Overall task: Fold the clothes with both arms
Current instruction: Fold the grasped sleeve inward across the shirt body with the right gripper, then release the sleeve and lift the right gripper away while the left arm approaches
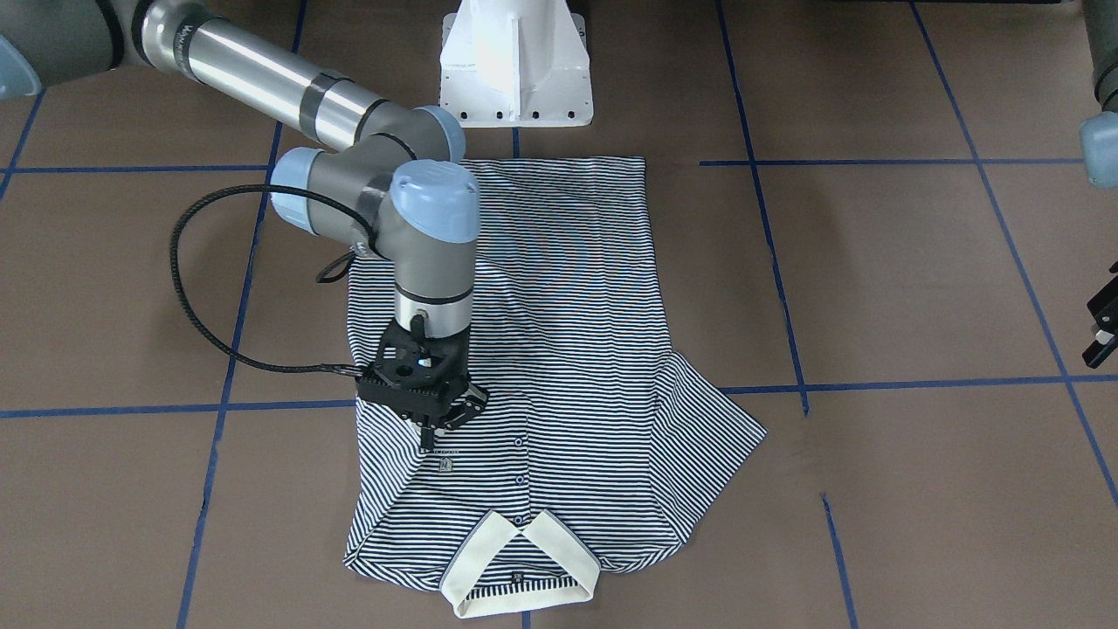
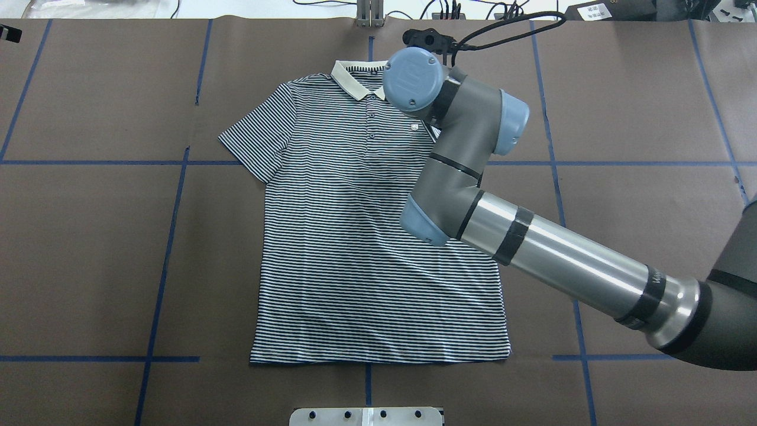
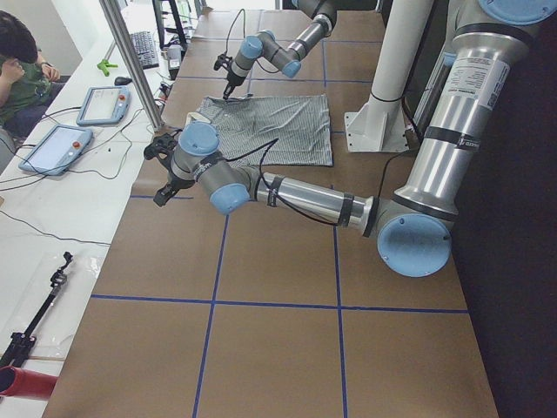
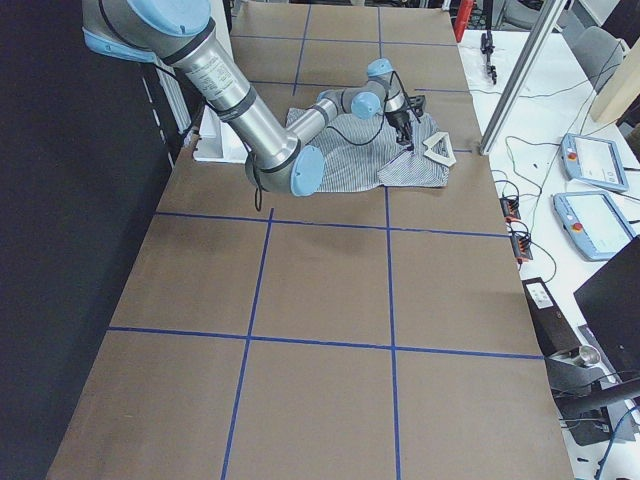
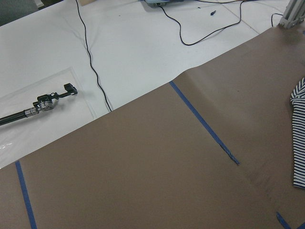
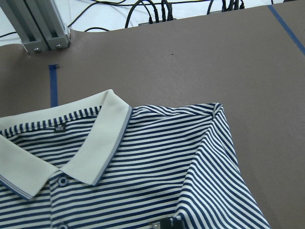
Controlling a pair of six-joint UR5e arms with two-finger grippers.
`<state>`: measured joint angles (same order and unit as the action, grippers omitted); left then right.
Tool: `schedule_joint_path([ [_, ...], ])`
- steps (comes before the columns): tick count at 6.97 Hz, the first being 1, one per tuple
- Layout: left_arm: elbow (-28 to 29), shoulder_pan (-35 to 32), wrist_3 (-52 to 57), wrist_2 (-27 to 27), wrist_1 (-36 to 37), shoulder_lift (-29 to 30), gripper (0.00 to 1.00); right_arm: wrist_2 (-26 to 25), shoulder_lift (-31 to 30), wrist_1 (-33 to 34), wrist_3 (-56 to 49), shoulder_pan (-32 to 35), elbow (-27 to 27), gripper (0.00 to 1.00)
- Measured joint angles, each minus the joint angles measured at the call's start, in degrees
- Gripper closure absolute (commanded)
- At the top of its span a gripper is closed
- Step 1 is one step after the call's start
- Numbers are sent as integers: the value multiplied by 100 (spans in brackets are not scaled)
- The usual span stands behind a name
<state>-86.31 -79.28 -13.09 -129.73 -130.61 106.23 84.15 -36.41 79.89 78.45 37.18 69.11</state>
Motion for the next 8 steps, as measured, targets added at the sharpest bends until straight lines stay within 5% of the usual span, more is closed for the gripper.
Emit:
schedule_joint_path([
  [1,0,3,0,0,0,-11,0,-144,230,5,106,-78,-298,100],
  [2,0,4,0,0,0,-15,0,-217,310,1,128,-135,-409,5],
  [5,0,16,0,6,-33,-4,0,-140,387,-6,-161,-96,-422,0],
  [8,1,537,-98,13,-353,82,0,1092,266,4,-1355,710,-241,0],
])
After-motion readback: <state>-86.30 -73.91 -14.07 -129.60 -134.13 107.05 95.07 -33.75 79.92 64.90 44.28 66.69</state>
